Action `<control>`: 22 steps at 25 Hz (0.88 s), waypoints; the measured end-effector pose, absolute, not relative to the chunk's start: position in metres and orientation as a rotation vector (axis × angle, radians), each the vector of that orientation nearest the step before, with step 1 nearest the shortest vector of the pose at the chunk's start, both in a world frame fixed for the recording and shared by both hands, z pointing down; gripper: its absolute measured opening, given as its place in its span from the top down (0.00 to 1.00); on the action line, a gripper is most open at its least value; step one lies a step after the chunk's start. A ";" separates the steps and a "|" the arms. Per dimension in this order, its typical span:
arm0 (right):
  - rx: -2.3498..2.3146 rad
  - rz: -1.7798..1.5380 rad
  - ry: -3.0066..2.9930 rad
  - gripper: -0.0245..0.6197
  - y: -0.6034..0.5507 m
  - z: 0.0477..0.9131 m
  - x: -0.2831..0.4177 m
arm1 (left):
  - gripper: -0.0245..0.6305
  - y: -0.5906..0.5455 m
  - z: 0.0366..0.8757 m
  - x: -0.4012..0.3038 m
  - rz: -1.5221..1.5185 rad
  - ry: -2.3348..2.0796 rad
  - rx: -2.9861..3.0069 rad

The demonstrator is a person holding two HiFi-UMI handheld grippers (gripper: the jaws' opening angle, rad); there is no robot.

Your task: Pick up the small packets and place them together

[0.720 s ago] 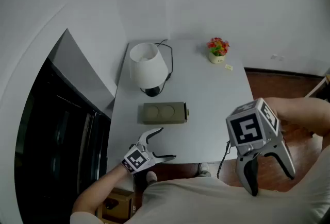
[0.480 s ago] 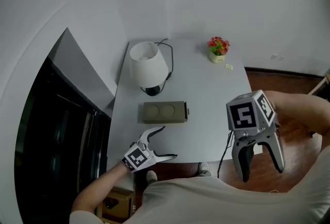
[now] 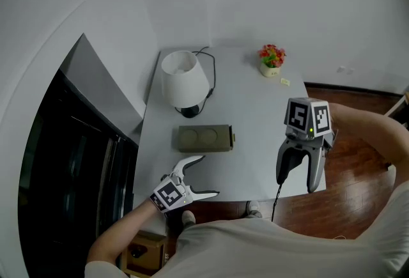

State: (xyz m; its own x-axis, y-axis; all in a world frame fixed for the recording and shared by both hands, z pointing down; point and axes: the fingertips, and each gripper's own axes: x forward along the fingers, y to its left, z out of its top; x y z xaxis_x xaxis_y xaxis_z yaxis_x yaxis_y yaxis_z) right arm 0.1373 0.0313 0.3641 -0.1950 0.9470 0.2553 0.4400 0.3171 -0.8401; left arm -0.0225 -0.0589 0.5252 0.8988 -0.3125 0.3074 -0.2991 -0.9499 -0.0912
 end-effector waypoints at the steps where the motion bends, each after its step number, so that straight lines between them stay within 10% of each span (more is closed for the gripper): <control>1: -1.190 0.784 -1.819 0.36 0.023 0.373 0.136 | 0.18 -0.060 0.525 -0.023 -0.505 0.486 -3.020; 22: -0.207 0.478 -2.454 0.36 -0.105 0.515 0.098 | 0.17 -0.100 0.538 -0.017 -0.398 0.759 -3.080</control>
